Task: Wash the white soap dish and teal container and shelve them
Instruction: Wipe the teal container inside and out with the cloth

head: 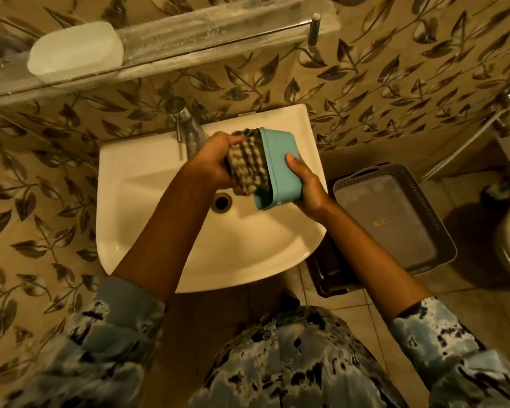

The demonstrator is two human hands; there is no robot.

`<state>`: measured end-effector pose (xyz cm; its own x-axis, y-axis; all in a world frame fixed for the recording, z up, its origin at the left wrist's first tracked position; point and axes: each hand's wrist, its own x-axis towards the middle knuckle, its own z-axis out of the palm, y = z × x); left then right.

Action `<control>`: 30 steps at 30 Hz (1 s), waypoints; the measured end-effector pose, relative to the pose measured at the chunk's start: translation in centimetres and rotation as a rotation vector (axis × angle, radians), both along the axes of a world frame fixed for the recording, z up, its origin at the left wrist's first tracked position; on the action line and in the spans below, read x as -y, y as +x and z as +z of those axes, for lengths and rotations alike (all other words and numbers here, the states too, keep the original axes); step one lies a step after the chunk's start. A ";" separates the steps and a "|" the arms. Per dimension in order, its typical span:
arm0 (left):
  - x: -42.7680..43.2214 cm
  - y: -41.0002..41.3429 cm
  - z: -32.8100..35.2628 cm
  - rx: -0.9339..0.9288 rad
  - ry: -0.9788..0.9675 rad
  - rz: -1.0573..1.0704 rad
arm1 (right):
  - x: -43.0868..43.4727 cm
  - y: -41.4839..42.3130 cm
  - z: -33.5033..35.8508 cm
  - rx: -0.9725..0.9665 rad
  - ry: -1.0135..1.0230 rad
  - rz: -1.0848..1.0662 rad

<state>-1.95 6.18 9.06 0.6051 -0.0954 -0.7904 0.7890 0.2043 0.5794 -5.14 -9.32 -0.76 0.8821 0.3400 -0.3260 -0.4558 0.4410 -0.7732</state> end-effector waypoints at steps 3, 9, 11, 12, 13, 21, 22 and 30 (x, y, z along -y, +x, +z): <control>1.6 -0.8 0.2 0.132 0.021 -0.015 | -0.7 -0.5 0.1 -0.037 0.044 -0.023; 1.4 -5.3 -3.1 0.865 0.392 -0.760 | 1.7 0.4 1.5 -0.126 0.083 -0.020; 0.4 -5.2 -4.1 1.114 0.592 -0.874 | 1.6 -0.1 1.3 -0.196 0.103 0.035; 0.3 -5.1 -4.5 1.280 0.787 -0.914 | 1.4 -0.4 1.2 -0.235 0.120 0.049; 0.1 -4.8 -4.8 1.429 0.989 -0.953 | 1.1 -0.6 1.1 -0.268 0.142 0.064; 1.7 -3.9 -5.0 1.393 1.607 -0.869 | 1.7 -2.4 0.2 -0.285 0.209 0.146; 2.0 -4.2 -5.3 1.309 1.638 -0.838 | 1.9 -2.6 0.1 -0.277 0.209 0.141; 3.3 -6.2 -3.6 0.797 1.220 -1.138 | 1.6 -2.7 -0.4 -0.284 0.162 0.079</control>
